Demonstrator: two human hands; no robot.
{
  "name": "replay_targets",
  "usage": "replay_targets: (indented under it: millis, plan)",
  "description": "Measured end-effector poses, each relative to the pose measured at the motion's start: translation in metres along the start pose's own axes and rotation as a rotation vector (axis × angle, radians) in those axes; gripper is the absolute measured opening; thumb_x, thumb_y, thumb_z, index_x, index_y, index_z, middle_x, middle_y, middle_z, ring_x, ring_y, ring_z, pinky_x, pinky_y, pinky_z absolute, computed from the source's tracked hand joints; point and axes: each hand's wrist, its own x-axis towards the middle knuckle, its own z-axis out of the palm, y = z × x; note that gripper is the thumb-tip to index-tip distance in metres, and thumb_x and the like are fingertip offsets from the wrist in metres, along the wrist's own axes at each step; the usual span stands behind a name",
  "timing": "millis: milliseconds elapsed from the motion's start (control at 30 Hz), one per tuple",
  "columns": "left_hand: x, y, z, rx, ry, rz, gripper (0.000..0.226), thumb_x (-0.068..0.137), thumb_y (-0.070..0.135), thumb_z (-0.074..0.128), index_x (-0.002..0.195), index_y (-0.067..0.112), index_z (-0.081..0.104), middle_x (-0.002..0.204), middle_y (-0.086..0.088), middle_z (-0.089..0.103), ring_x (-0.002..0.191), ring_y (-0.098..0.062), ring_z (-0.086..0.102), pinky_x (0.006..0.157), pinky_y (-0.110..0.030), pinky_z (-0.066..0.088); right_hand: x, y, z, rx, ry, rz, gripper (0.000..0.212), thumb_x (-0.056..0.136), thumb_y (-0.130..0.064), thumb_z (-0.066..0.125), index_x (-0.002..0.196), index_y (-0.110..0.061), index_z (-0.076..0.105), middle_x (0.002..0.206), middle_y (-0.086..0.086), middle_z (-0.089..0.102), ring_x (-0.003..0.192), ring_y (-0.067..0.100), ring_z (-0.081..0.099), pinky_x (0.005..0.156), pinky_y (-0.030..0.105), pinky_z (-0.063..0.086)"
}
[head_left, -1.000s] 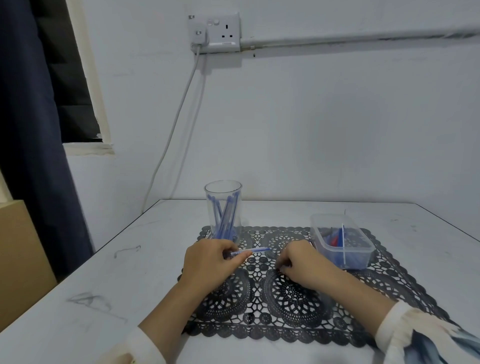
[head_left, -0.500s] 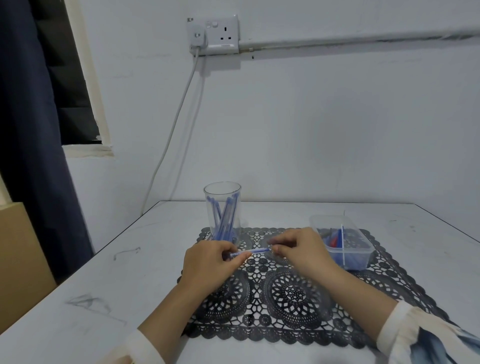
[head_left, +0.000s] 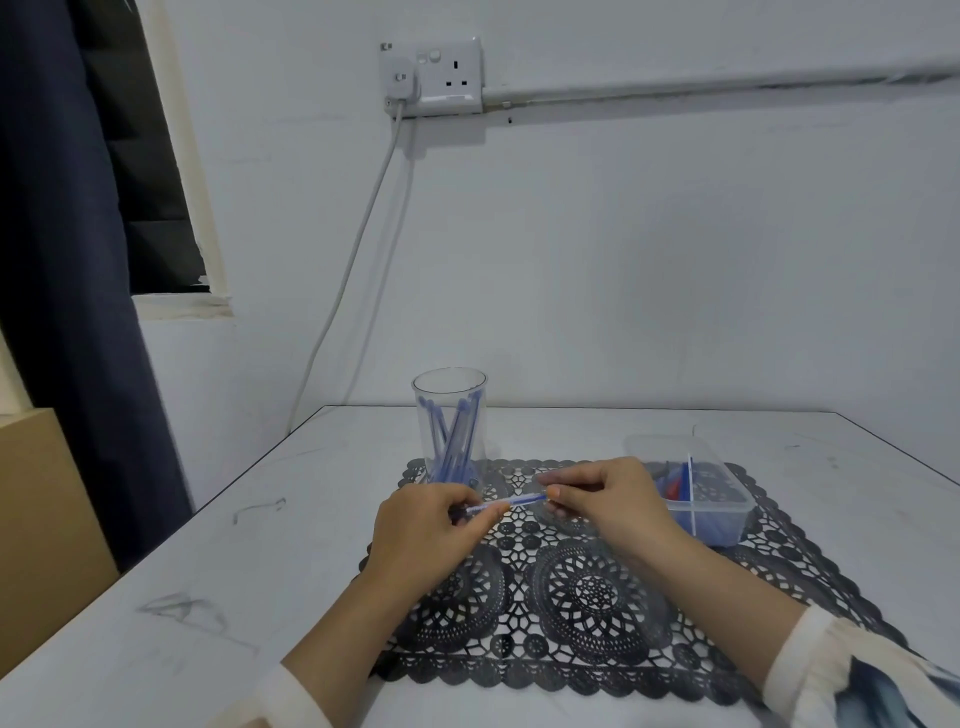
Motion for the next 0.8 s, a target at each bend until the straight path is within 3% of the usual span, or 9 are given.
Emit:
replay_targets:
  millis: [367, 800]
  plan:
    - [-0.0006, 0.0013, -0.0001, 0.008, 0.008, -0.013, 0.043, 0.077, 0.067, 0.053, 0.077, 0.029, 0.072, 0.057, 0.010, 0.062, 0.056, -0.006, 0.055, 0.050, -0.016, 0.037, -0.0036, -0.0026, 0.0005, 0.055, -0.044, 0.030, 0.011, 0.083, 0.004, 0.062, 0.089, -0.002, 0.069, 0.072, 0.019, 0.067, 0.058, 0.018, 0.057, 0.061, 0.021, 0.053]
    - [-0.0030, 0.0034, 0.0031, -0.007, -0.001, 0.003, 0.034, 0.079, 0.061, 0.057, 0.078, 0.031, 0.072, 0.057, 0.012, 0.061, 0.056, -0.004, 0.055, 0.050, -0.012, 0.034, -0.0004, 0.0021, -0.0004, 0.065, -0.081, 0.001, 0.015, 0.083, 0.007, 0.061, 0.091, -0.003, 0.069, 0.074, 0.015, 0.069, 0.059, 0.014, 0.063, 0.061, 0.022, 0.055]
